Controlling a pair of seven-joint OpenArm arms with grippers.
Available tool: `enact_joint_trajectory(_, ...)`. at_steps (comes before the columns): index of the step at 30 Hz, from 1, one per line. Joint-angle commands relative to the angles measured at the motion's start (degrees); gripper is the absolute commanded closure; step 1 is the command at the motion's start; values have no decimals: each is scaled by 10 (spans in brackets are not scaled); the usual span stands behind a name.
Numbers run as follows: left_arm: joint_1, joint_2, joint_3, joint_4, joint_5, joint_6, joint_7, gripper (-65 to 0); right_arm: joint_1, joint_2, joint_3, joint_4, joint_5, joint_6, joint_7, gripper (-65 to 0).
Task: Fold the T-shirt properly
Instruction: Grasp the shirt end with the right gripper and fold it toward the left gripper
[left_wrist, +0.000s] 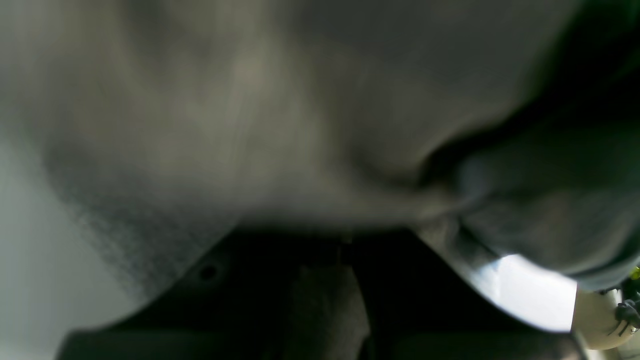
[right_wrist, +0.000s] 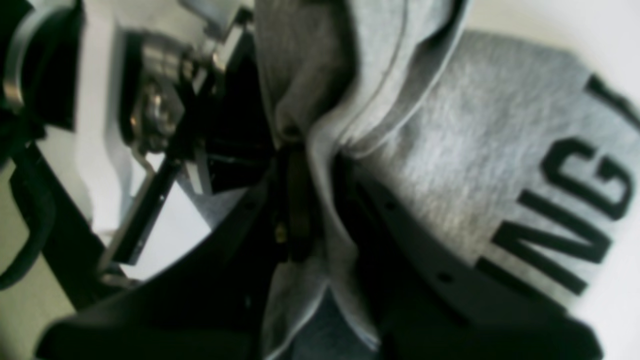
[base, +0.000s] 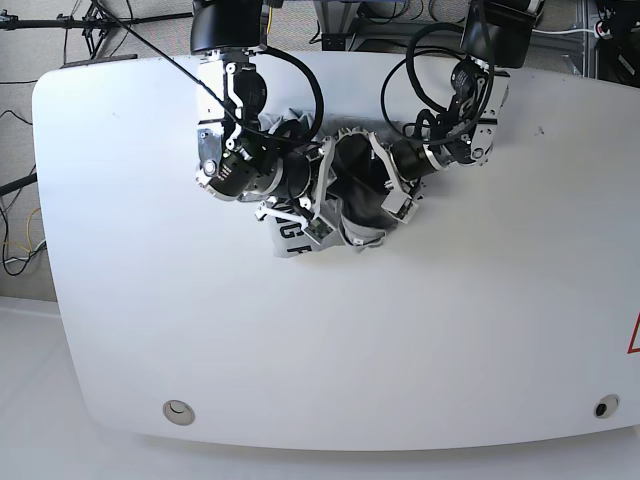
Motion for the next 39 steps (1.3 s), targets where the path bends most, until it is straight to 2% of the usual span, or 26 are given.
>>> enact_joint_trajectory(1, -1, -3, -1, 4, 18, 10, 21, 0, 15, 0, -1, -3, 10, 3, 9, 0)
enact_joint_trajectory(4, -2, -4, -14, 13, 19, 10, 21, 0, 16, 1, -1, -15, 10, 3, 9, -3)
enact_joint_trajectory(7, -2, -4, -47, 21, 19, 10, 21, 0, 16, 5, -1, -20, 9, 3, 9, -67)
enact_joint_trajectory(13, -2, -4, -104, 42, 19, 10, 26, 0, 16, 14, -2, -16, 12, 3, 9, -369)
enact_joint_trajectory(15, -6, -4, -120, 49, 20, 10, 38, 0, 15, 14, -2, -16, 12, 3, 9, -414)
enact_joint_trajectory(21, -22, -4, -154, 54, 20, 10, 78, 0, 15, 15, -3, -16, 13, 3, 9, -385)
enact_joint_trajectory(32, -27, 0, -152, 50, 20, 10, 79, 0, 30, 9, -90, -15, 13, 3, 9, -384)
enact_joint_trajectory(39, -14, 0, -152, 57, 20, 10, 80, 0, 51, -12, -133, -16, 13, 3, 9, -384)
